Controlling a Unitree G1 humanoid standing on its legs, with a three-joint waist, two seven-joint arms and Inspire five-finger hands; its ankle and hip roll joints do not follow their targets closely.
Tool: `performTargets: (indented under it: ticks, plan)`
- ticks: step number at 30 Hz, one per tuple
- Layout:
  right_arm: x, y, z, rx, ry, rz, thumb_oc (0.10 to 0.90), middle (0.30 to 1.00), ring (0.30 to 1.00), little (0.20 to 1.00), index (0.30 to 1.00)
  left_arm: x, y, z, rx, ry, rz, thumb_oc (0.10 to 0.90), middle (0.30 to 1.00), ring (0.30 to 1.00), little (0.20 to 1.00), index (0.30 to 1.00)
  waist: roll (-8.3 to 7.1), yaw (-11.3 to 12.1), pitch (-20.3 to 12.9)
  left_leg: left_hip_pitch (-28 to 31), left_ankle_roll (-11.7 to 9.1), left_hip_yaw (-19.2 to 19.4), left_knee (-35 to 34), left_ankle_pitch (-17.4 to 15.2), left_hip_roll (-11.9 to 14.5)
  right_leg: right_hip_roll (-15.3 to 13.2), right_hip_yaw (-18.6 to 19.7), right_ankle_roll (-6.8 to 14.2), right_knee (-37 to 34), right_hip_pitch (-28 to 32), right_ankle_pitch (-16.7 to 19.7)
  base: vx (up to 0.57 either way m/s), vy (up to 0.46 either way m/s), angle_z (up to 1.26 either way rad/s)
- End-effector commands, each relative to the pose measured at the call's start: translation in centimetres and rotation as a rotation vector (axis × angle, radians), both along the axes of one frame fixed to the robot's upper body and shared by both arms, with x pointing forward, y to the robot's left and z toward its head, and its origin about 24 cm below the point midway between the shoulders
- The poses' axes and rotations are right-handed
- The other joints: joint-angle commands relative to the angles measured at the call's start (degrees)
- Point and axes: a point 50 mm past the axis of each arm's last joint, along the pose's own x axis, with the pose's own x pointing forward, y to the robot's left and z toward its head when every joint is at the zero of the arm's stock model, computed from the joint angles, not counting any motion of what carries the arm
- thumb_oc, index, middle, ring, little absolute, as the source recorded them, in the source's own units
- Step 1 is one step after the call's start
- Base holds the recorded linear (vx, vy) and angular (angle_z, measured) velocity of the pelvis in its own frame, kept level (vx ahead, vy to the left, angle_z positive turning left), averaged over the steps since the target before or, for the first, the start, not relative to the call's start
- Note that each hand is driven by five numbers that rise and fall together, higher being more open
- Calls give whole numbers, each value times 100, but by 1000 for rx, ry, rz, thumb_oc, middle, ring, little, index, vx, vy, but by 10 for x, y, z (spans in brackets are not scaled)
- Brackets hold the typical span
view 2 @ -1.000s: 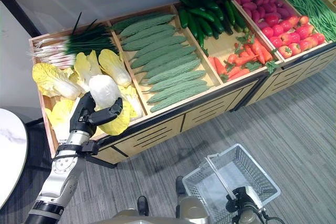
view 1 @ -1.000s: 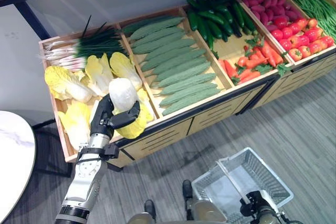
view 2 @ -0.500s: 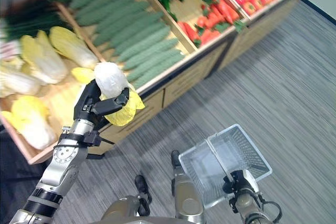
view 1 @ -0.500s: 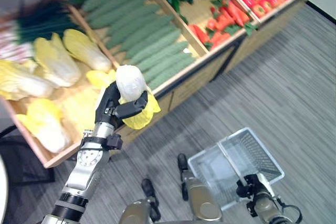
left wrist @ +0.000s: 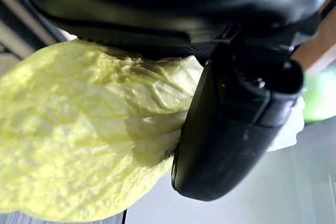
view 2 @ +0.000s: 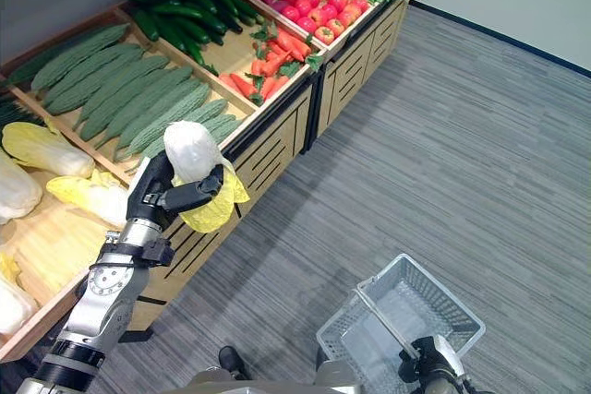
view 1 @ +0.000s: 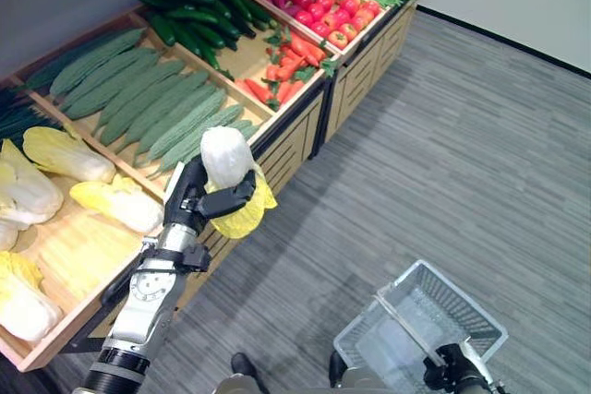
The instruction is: Get the vegetables into the basket
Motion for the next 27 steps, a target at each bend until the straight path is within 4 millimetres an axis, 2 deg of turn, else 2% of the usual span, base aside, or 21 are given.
performTargets:
  ticks: [1,3,4,5,6,7,8,9,10,12,15,17,18,19,21,22,23,27]
  plan:
    - [18,-36,22,-121,-103,-42,400,300,300,300,300,12,-16,72,-59,-361,-87,400,300,300,300,300,-101,-43,186,-464,-633,-548,639,-8,250,1,-79,-238,144,-128,75,-94,-202,2]
    - [21,-43,26,-137,-117,-66,400,300,300,300,300,13,-22,76,-61,-378,-105,400,300,300,300,300,-106,18,281,-690,-663,-1363,1056,-11,110,68,99,-323,234,-190,55,-50,-150,-12]
    - [26,-49,30,-152,-130,-92,400,300,300,300,300,13,-25,77,-56,-391,-101,400,300,300,300,300,-100,210,325,-895,-492,-2672,754,-288,-428,91,454,-302,263,-283,75,-1,-50,-44]
    - [26,-49,30,-152,-131,-92,400,300,300,300,300,13,-25,77,-56,-392,-101,400,300,300,300,300,-101,201,312,-913,-488,-2679,741,-268,-434,86,446,-301,260,-302,84,26,-37,-67]
    - [27,-49,30,-155,-130,-90,400,300,300,300,300,12,-23,77,-52,-393,-91,400,300,300,300,300,-95,239,321,-939,-463,-2968,637,-283,-521,125,599,-289,277,-333,116,95,26,-111]
    - [30,-51,32,-170,-130,-78,400,300,300,300,300,9,-20,77,-29,-403,-74,400,300,300,300,300,-79,405,326,-1112,-460,-3878,422,-95,-640,219,1025,-255,308,-386,147,140,47,-95]
    - [34,-52,34,-176,-138,-74,400,300,300,300,300,9,-19,77,-25,-408,-66,400,300,300,300,300,-50,433,298,-1195,-471,-4197,300,2,-695,248,1179,-237,317,-419,174,125,58,-90]
    - [35,-52,34,-176,-138,-74,400,300,300,300,300,9,-18,77,-24,-408,-65,400,300,300,300,300,-52,430,302,-1182,-471,-4197,285,6,-696,247,1179,-238,322,-416,166,83,84,-93]
    - [42,-52,36,-178,-149,-60,400,300,300,300,300,7,-14,78,-16,-416,-52,400,300,300,300,300,-4,446,288,-1154,-434,-4441,263,-17,-822,325,1457,-230,384,-441,139,73,138,-148]
    - [39,-48,33,-165,-147,-69,400,300,300,300,300,8,-16,78,-25,-416,-65,400,300,300,300,300,14,356,140,-930,-354,-4032,120,-73,-788,229,1630,-156,365,-394,68,185,339,-170]
    - [27,-37,22,-125,-93,-71,400,300,300,300,300,4,-10,75,0,-401,-69,400,300,300,300,300,-153,292,-73,-658,-80,-3298,71,-383,-937,-85,2123,202,311,-575,331,97,477,-149]
    - [31,-35,22,-120,-102,-65,400,300,300,300,300,3,-5,74,4,-397,-56,400,300,300,300,300,-184,268,-44,-632,-13,-3045,96,-491,-985,-185,2241,372,263,-763,578,-58,259,-98]
    - [31,-35,22,-120,-102,-65,400,300,300,300,300,3,-5,74,4,-397,-56,400,300,300,300,300,-187,290,-44,-628,-11,-3021,96,-497,-983,-183,2266,375,256,-766,586,-78,78,-56]
    - [40,-34,25,-126,-119,-50,400,300,300,300,300,1,0,70,19,-382,-42,400,300,300,300,300,-203,309,11,-626,7,-2801,109,-503,-963,-215,2209,460,305,-946,853,-93,73,-42]
    - [47,-33,27,-128,-144,-38,400,300,300,300,300,0,6,69,36,-368,-27,400,300,300,300,300,-155,465,83,-618,28,-2574,133,-521,-848,-280,1594,347,596,-1062,744,-108,71,-84]
    - [48,-34,28,-133,-146,-33,400,300,300,300,300,-1,7,67,43,-362,-27,400,300,300,300,300,-118,501,111,-584,31,-2482,137,-545,-794,-377,1156,313,736,-1002,631,-94,77,-114]
    - [48,-38,29,-150,-137,-23,400,300,300,300,300,-3,9,65,61,-345,-32,400,300,300,300,300,-73,593,58,-575,9,-2294,100,-507,-719,-534,515,261,873,-904,538,-33,53,-104]
    - [46,-45,33,-174,-136,-17,400,300,300,300,300,-6,12,61,76,-319,-36,400,300,300,300,300,-155,610,-75,-342,-54,-2130,-82,-448,-711,-532,542,313,418,-811,732,45,-69,-46]
